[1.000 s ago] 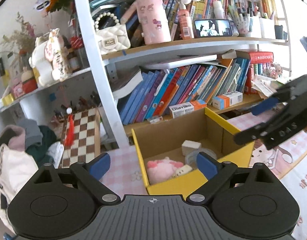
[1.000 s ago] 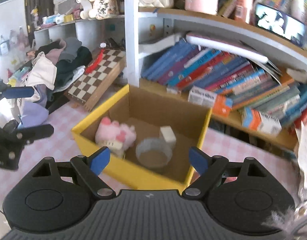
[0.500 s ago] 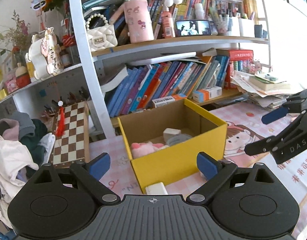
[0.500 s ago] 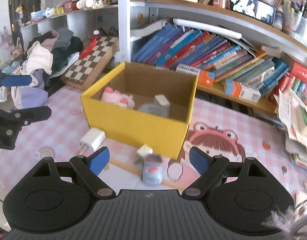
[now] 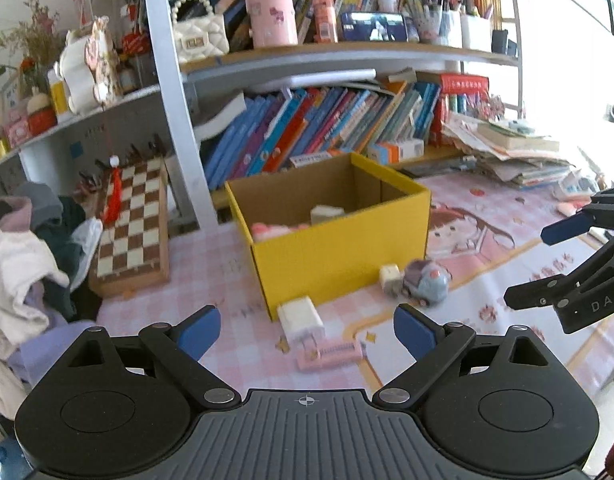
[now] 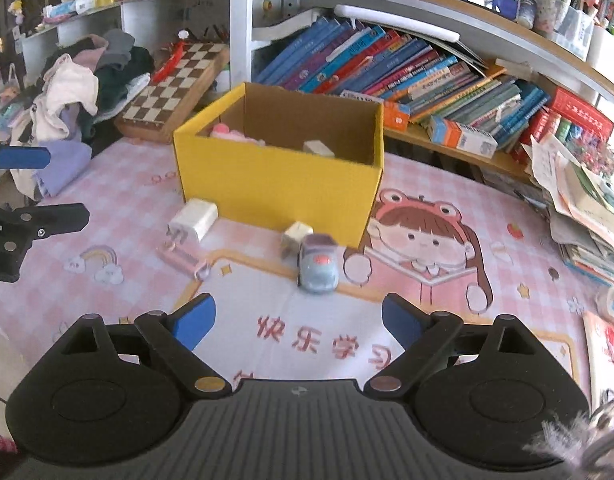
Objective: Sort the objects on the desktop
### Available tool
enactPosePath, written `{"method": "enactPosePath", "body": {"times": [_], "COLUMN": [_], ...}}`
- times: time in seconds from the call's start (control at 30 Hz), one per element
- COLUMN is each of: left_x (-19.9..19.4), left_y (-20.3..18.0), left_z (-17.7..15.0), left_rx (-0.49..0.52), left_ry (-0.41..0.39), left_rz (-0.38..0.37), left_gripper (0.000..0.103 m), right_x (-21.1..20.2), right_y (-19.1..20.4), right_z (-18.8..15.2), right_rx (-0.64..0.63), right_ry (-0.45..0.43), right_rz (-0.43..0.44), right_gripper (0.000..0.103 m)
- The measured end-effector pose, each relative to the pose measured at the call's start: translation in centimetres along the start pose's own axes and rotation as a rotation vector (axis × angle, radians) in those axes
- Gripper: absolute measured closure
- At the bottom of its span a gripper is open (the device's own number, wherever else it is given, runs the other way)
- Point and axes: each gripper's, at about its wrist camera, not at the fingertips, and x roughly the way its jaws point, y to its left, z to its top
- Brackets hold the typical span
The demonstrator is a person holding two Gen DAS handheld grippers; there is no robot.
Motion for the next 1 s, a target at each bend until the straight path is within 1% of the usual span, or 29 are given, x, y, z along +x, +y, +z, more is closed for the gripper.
{"method": "enactPosePath", "body": {"times": [0.2, 0.3, 0.43, 0.63, 0.83, 1.0], "left_x": [0.2, 0.4, 0.4, 0.4, 0.3, 0.1], "left_y": [-0.9, -1.5, -1.9, -2.4, -2.7, -3.2], "left_z": [-1.9, -2.7, -3.6, -4.5, -5.1, -5.7], "left_rx": [0.018, 0.039, 0.038, 0.034, 0.020, 0.020], "left_ry": [0.060, 0.086, 0.107, 0.122, 0.126, 0.128], "left_rz": [-0.035, -0.037, -0.048, -0.051, -0.048, -0.047], "left_gripper": [0.007, 0.007, 0.007, 0.007, 0.007, 0.007], "right_x": [0.0, 0.0, 0.1, 0.2, -0.4, -0.5], "right_y": [1.4, 1.9, 2.7, 3.8, 4.3, 4.6], "right_z": [-2.2, -3.0, -4.1, -5.5, -6.5, -6.8], "right_rx": [-0.005, 0.002, 0.003, 0.005, 0.026, 0.027], "right_ry": [0.024, 0.029, 0.036, 0.060, 0.036, 0.036], "right_rz": [-0.034, -0.044, -0.064, -0.066, -0.096, -0.094], "right_gripper": [0.009, 0.009, 0.009, 0.009, 0.009, 0.009]}}
